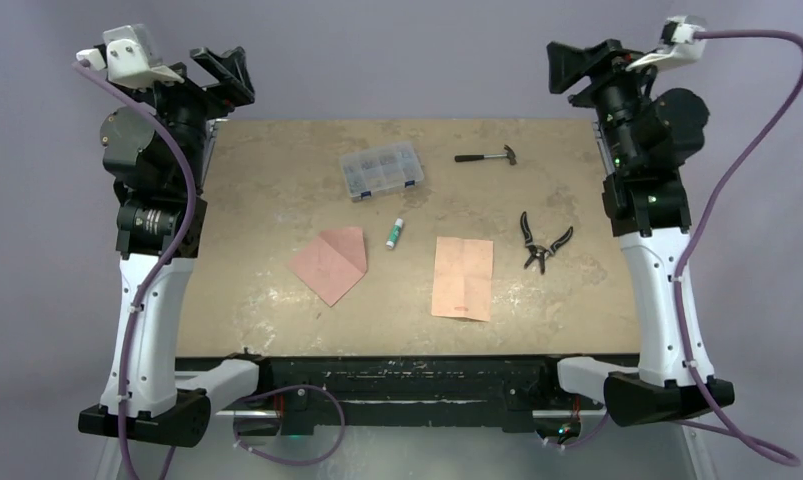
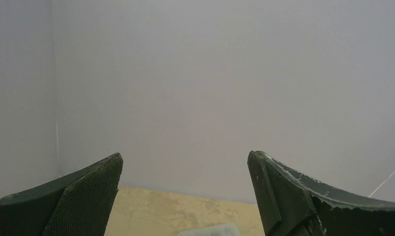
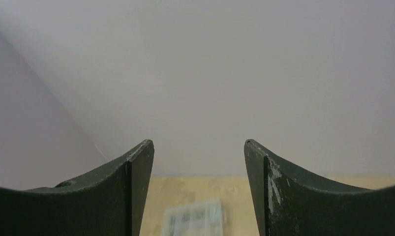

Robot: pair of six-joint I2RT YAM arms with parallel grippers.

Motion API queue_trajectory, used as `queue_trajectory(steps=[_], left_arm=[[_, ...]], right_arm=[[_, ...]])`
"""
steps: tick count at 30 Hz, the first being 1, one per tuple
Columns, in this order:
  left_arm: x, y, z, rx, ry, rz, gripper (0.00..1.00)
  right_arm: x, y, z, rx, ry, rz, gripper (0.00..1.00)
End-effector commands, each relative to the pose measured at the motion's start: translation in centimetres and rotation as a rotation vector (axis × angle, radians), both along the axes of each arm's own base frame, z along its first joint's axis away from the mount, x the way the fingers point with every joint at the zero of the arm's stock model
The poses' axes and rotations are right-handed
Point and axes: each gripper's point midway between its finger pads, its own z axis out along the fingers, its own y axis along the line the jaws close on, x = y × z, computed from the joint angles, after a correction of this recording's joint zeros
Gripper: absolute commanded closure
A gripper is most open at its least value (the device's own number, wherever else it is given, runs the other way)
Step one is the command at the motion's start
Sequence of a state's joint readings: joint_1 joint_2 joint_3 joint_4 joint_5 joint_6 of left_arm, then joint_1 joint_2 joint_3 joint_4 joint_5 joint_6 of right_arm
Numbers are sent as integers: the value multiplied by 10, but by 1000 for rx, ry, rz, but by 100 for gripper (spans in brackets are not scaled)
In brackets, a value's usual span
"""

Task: Place the letter into the envelope and seal it

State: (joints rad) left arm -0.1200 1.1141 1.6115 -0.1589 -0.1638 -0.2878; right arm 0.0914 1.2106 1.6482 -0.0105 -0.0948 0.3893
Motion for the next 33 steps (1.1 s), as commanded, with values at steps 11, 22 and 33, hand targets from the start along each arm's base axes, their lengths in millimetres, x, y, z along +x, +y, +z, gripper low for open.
queue_trajectory(steps=[11, 22, 33], left_arm=[[19, -5, -158, -249, 335, 0, 1], [14, -155, -347, -173, 765, -536, 15], [-11, -278, -403, -144, 916, -943, 38]], right_arm=[[0, 44, -373, -32, 1096, 262, 20], [-76, 27, -496, 69, 1423, 136, 18], [-82, 50, -529, 166, 1397, 262, 26]])
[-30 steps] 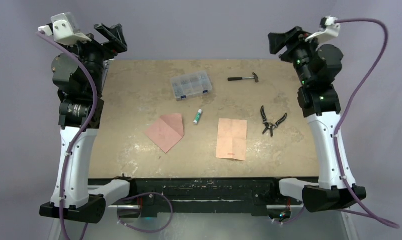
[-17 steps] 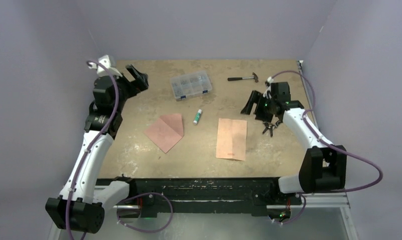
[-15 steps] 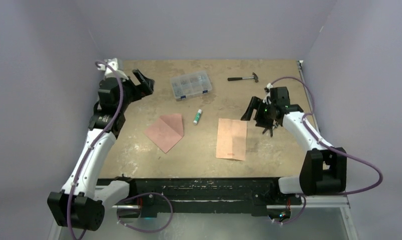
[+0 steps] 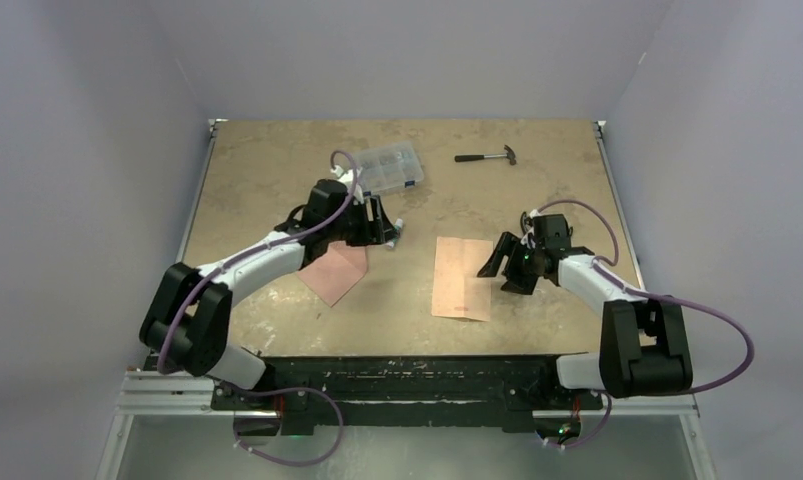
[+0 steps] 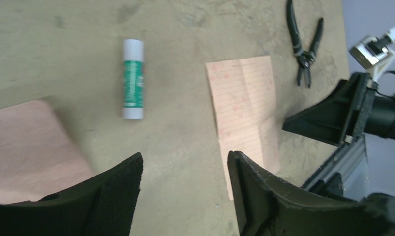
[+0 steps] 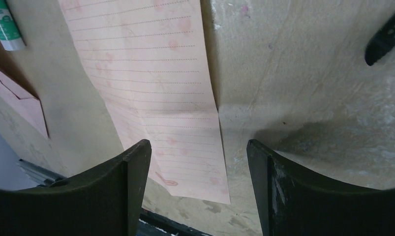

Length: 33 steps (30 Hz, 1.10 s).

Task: Place the letter into the envelope and seal it

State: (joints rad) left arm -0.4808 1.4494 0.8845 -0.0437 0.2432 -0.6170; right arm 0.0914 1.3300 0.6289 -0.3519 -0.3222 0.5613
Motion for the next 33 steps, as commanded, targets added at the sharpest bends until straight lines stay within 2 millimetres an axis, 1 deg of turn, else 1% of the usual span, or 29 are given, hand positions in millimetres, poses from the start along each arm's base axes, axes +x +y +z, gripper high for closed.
queue_trajectory(steps=[1, 4, 5, 6, 8, 9, 12, 14, 16, 18, 20, 22, 24, 26, 27, 30, 33], left_arm=[[-5, -71, 28, -192, -72, -216, 42], [-11, -106, 0, -161, -69, -329, 50], [-12, -117, -15, -149, -42, -356, 52], [-12, -127, -22, -151, -28, -379, 54], [-8, -145, -26, -160, -16, -405, 58], [-5, -150, -28, -161, -13, -395, 59], [-1, -161, -30, -172, -16, -386, 61], [2, -159, -38, -146, 1, -361, 64], [5, -153, -49, -104, 17, -329, 67], [6, -144, -59, -52, 32, -297, 68], [5, -137, -63, -22, 40, -277, 70], [0, -134, -61, -9, 47, -291, 71], [-7, -133, -57, -15, 51, -317, 73], [-16, -127, -58, -1, 61, -343, 75], [-21, -125, -58, 1, 62, -358, 78], [-36, -118, -64, 33, 32, -416, 78], [-47, -115, -75, 80, 18, -457, 78]], right_arm=[[26, 13, 13, 78, -114, 4, 27], [27, 8, 1, 51, -86, -23, 31], [27, 7, -3, 50, -76, -30, 32], [26, 8, -8, 55, -62, -34, 33], [23, 11, -18, 66, -34, -43, 35], [21, 14, -22, 78, -21, -45, 36], [10, 32, -27, 146, 16, -55, 38], [3, 52, -20, 240, 24, -42, 38], [0, 73, -9, 329, 12, -27, 38], [0, 82, -2, 365, 3, -32, 38], [7, 75, 2, 310, -29, -60, 37], [10, 56, 1, 185, -34, -97, 35], [21, 44, 12, 101, -97, -93, 32], [29, 37, 20, 48, -146, -77, 31], [29, 37, 21, 42, -149, -63, 31], [33, 42, 21, 55, -176, -21, 31], [40, 49, 13, 63, -174, 28, 32]])
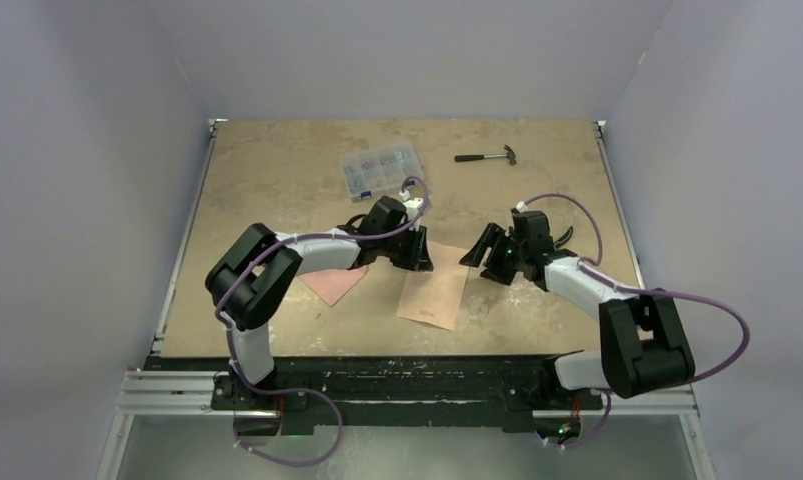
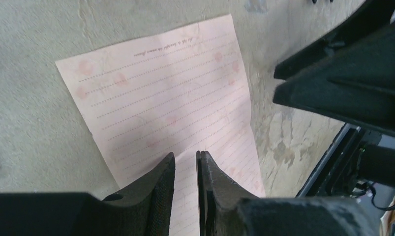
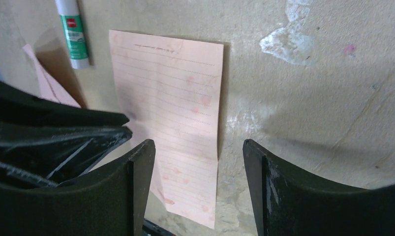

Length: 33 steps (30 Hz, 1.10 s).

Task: Place the letter into the envelope and seal it

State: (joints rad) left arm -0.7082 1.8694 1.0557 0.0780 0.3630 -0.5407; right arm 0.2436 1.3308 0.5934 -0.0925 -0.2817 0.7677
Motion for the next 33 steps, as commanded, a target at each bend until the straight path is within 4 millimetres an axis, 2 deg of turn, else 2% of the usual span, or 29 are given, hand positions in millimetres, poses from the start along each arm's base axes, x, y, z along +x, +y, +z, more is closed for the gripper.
queue_trajectory(steps=[1, 6, 11, 13, 16, 18, 24, 28, 30, 33], left_arm=[[-14, 1, 2, 34, -76, -97, 79], [-16, -1, -26, 132, -60, -105, 79], [-8, 23, -58, 386, -40, -35, 79], [-7, 30, -65, 431, -40, -31, 79], [-9, 39, -74, 476, -30, -37, 80], [-10, 42, -77, 492, -29, -35, 81], [-7, 53, -82, 545, -32, 10, 82], [-6, 56, -86, 566, -29, 23, 84], [-6, 59, -88, 576, -33, 19, 86], [-7, 57, -88, 576, -39, -7, 87]], right_arm=[[14, 1, -8, -49, -19, 62, 31], [14, 9, -24, -13, 18, 82, 32], [4, 19, -32, 53, 10, 128, 33], [0, 25, -29, 96, -23, 166, 34], [-3, 35, -14, 157, -116, 223, 35], [-7, 35, -9, 167, -136, 226, 35], [-14, 25, -6, 156, -120, 148, 33], [-16, 2, -15, 62, -60, 9, 26], [-6, -10, -7, 3, -90, -46, 25], [15, -19, 23, -61, -175, -57, 26]])
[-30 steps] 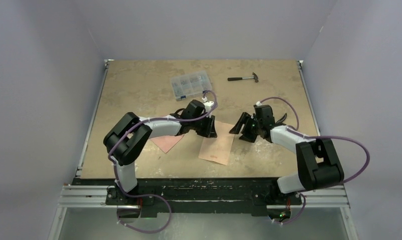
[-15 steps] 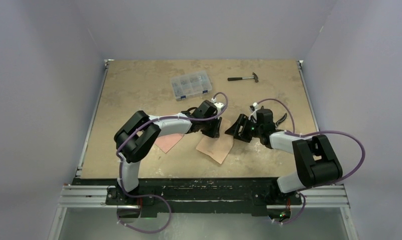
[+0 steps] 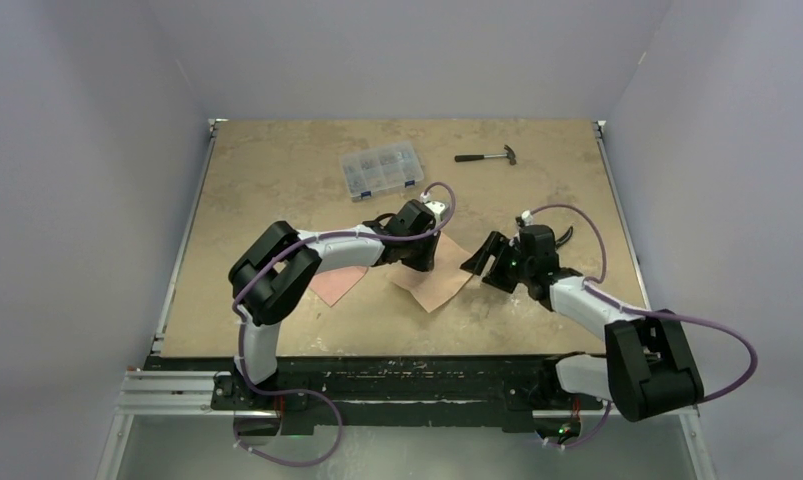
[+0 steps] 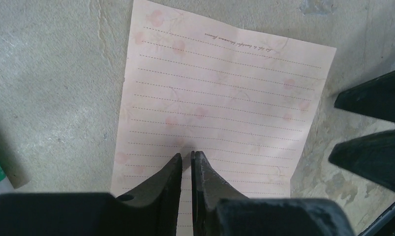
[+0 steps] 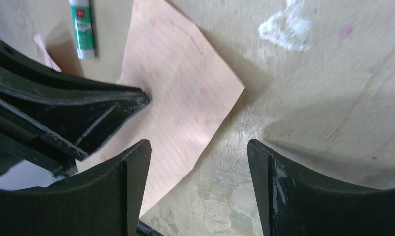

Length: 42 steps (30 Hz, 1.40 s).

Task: Place the letter into the envelope and seal it

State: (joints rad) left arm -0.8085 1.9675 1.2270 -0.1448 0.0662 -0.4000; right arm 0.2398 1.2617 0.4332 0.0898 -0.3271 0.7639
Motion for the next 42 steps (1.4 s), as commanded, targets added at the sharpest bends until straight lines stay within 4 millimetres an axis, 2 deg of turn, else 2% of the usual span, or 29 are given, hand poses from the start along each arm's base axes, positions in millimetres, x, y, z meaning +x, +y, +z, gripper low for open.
queue_trajectory(steps=[1, 3, 5, 9, 12, 14, 17, 21, 25, 27, 31, 32, 34, 37, 39, 42], left_arm=[[-18, 56, -58, 266, 80, 11, 87], [-15, 52, -51, 248, 68, -4, 87], [-10, 43, -37, 211, 43, -28, 87], [1, 22, 1, 120, -17, -64, 82], [4, 17, 18, 81, -55, -73, 80], [1, 18, 16, 76, -52, -81, 80], [-8, 26, -1, 99, -20, -85, 82], [-16, 35, -17, 121, 3, -80, 86], [-17, 34, -20, 112, 8, -78, 86], [-17, 32, -18, 102, 8, -76, 86], [-15, 24, -8, 57, 1, -74, 86], [-14, 22, -3, 41, -6, -71, 85], [-8, 17, 14, -4, -28, -61, 85], [6, 11, 55, -128, -57, -26, 82], [22, 9, 93, -234, -86, 4, 73], [46, 18, 158, -378, -148, 55, 51]], right_arm=[[37, -23, 42, -124, -115, -96, 26], [47, -24, 53, -144, -141, -89, 26], [53, -23, 53, -155, -129, -74, 26], [53, -23, 35, -177, -38, -59, 27], [49, -25, 21, -190, 29, -62, 26], [42, -19, 13, -165, 60, -32, 26], [34, -5, 9, -88, 58, 17, 27], [37, 10, 7, 8, 31, 41, 31], [36, 20, -8, 86, 37, 39, 37], [39, 23, -8, 120, 6, 37, 41], [52, 25, 9, 157, -136, 25, 50], [56, 25, 15, 156, -169, 24, 55], [66, 24, 30, 153, -241, 16, 72], [80, 23, 55, 141, -330, 13, 100], [92, 20, 82, 109, -407, 15, 100], [110, 14, 142, 29, -557, 23, 100]])
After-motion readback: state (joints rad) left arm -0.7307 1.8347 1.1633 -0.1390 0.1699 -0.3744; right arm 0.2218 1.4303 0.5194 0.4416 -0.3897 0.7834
